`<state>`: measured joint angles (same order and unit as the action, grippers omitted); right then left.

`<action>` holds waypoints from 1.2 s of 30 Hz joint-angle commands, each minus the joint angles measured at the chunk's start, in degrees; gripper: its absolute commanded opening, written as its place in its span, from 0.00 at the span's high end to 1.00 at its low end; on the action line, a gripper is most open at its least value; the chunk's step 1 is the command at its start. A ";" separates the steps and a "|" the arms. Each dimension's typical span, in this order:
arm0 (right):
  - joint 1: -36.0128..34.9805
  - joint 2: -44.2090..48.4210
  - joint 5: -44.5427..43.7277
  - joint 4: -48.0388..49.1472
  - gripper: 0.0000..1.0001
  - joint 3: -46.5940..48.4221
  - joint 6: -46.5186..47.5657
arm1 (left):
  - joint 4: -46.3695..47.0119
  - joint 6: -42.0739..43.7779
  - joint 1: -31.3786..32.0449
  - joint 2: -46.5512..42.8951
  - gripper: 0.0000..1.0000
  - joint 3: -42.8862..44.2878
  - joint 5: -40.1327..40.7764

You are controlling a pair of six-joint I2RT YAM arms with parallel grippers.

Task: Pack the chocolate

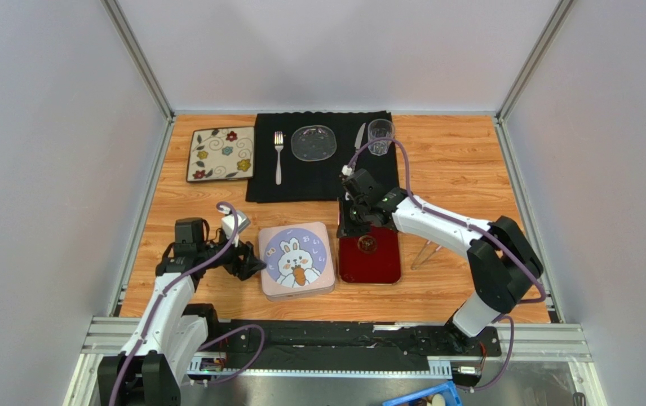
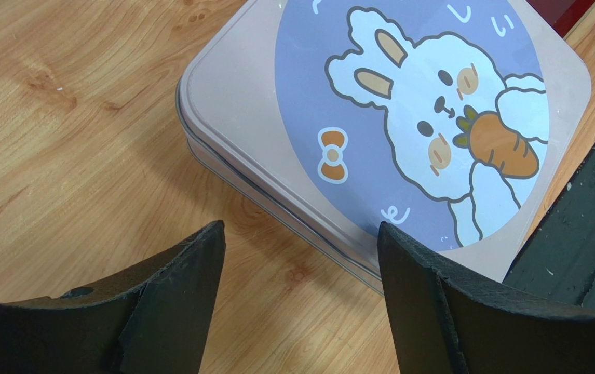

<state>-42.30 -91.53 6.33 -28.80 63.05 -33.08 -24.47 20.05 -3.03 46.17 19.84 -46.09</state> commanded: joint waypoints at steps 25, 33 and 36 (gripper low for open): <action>-2.08 13.55 -11.68 -4.16 0.48 -5.38 1.35 | -10.33 -5.29 0.04 -2.84 0.12 14.61 11.37; -3.40 23.31 -14.76 -7.85 0.29 -6.88 1.44 | -14.82 -7.39 0.04 -1.08 0.05 18.57 11.90; -3.57 26.12 -15.12 -8.29 0.29 -7.94 1.44 | -14.55 -7.75 0.13 -2.22 0.04 18.40 11.63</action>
<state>-45.47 -69.30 -5.98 -35.42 56.45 -32.12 -37.67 14.33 -2.98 45.23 36.47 -34.50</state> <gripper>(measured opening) 0.706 0.954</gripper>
